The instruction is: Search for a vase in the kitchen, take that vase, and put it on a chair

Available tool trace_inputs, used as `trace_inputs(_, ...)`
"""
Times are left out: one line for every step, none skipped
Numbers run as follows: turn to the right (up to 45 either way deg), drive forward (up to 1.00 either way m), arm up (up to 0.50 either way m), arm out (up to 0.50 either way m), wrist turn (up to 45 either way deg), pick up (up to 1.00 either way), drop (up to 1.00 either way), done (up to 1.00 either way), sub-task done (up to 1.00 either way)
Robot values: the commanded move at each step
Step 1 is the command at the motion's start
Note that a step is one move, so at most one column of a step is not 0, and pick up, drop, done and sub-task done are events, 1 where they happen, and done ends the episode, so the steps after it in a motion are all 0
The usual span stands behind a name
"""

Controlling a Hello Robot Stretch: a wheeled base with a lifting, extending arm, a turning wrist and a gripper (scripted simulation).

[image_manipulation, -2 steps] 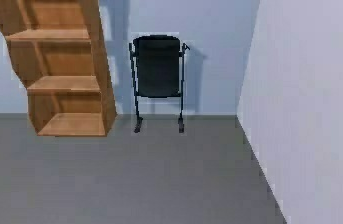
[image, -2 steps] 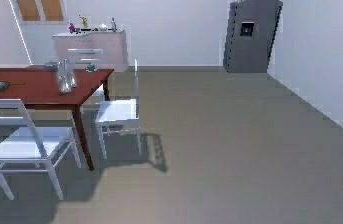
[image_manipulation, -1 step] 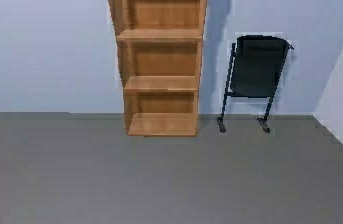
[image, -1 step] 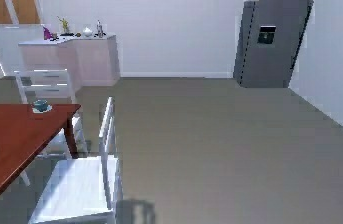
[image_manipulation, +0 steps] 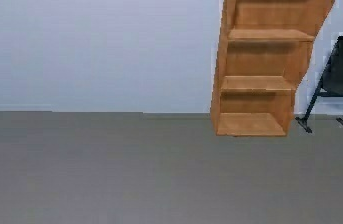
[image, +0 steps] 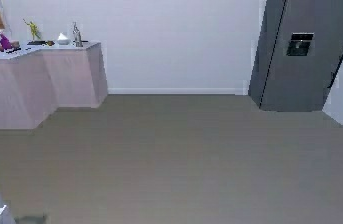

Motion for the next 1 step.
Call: trace_inputs(6.0, 0.0, 0.0, 0.0, 0.0, 0.0, 0.0, 0.0, 0.0)
